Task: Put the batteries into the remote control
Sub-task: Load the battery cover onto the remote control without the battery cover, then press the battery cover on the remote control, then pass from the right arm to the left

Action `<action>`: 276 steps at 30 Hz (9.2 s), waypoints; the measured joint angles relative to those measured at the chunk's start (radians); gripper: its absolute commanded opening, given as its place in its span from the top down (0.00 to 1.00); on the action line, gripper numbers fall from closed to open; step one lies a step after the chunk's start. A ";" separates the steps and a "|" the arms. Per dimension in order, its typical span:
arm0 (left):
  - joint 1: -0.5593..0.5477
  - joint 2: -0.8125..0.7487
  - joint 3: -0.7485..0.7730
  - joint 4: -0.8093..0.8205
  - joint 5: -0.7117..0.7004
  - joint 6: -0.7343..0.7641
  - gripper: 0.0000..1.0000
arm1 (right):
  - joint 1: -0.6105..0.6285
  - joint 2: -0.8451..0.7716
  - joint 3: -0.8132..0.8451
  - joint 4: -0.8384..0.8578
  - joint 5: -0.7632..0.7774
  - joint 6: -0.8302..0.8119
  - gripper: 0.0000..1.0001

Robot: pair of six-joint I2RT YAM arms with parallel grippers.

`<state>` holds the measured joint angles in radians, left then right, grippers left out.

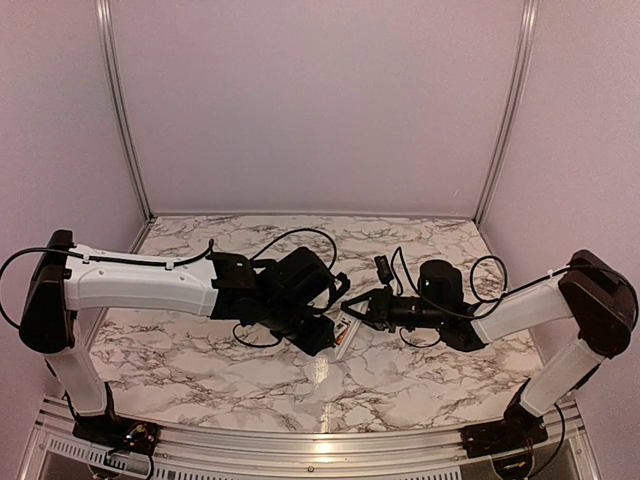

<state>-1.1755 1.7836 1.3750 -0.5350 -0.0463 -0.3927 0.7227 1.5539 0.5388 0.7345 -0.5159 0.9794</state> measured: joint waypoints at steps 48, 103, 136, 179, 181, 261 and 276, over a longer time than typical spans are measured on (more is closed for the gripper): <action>0.000 0.046 0.056 -0.001 0.002 -0.006 0.93 | 0.010 -0.049 0.003 -0.100 0.034 -0.045 1.00; 0.017 0.055 0.060 -0.001 0.018 -0.064 0.93 | 0.029 -0.060 0.000 -0.082 0.097 -0.002 1.00; 0.018 0.073 0.068 0.005 0.014 -0.071 0.59 | 0.011 -0.051 -0.042 0.007 0.071 0.117 1.00; 0.038 -0.058 -0.015 0.071 0.073 -0.029 0.22 | -0.003 -0.081 -0.059 0.113 -0.026 0.173 1.00; 0.045 -0.072 -0.035 0.089 0.097 -0.029 0.22 | -0.003 -0.081 -0.060 0.114 -0.027 0.173 1.00; 0.026 -0.088 -0.107 0.135 0.113 0.095 0.52 | -0.034 -0.066 -0.059 0.129 -0.153 0.163 1.00; 0.013 -0.243 -0.230 0.142 0.010 0.100 0.20 | -0.038 -0.175 0.005 -0.065 -0.100 0.024 1.00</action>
<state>-1.1622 1.5410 1.1446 -0.3935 -0.0368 -0.2928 0.6846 1.3785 0.5442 0.6693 -0.6155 1.0035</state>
